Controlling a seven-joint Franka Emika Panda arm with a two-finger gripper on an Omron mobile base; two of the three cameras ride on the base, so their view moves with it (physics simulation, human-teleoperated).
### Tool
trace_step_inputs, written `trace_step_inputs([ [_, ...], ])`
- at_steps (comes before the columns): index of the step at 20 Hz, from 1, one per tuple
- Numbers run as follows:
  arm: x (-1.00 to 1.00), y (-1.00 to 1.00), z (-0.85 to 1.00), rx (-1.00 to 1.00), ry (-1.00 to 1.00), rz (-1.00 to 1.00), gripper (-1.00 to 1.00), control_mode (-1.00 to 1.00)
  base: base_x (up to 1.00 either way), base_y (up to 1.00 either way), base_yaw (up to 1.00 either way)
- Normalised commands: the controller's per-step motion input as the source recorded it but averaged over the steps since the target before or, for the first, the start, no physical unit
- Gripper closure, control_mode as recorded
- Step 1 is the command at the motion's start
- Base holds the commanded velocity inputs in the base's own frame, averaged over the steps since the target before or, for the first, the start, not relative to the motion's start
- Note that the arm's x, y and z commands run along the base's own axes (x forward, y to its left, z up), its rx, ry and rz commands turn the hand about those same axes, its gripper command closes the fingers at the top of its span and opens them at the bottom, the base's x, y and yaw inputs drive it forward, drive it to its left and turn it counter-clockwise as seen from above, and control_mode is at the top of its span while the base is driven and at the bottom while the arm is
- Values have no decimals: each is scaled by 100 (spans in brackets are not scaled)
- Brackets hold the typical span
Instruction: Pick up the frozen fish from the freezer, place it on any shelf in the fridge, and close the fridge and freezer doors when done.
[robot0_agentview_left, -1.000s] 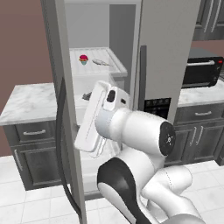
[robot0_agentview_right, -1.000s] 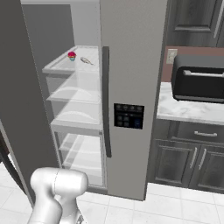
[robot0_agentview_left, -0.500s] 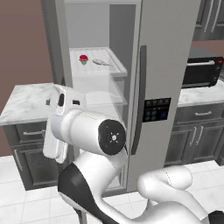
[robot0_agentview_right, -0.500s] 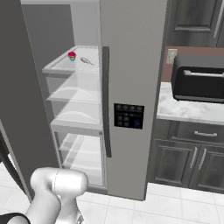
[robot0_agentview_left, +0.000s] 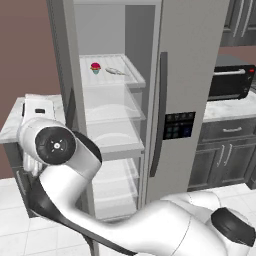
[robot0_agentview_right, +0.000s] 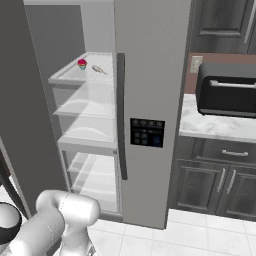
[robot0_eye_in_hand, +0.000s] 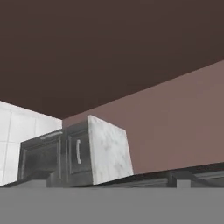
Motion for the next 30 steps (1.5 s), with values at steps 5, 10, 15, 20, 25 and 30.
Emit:
trace_step_inputs([
  [5, 60, 21, -23, -8, 0, -5, -100, -100, 0, 0, 0],
  [10, 58, 0, -31, -3, 0, -3, -100, -100, 0, 0, 0],
  [15, 59, 4, -26, -1, 0, -4, -100, -100, 0, 0, 0],
  [20, 60, 15, -23, -2, 0, -7, -100, -100, 0, 0, 0],
  [25, 53, 8, -21, -2, 0, -8, -100, -100, 0, 0, 0],
  [30, 51, 2, -22, -2, 0, -9, -100, -100, 0, 0, 0],
])
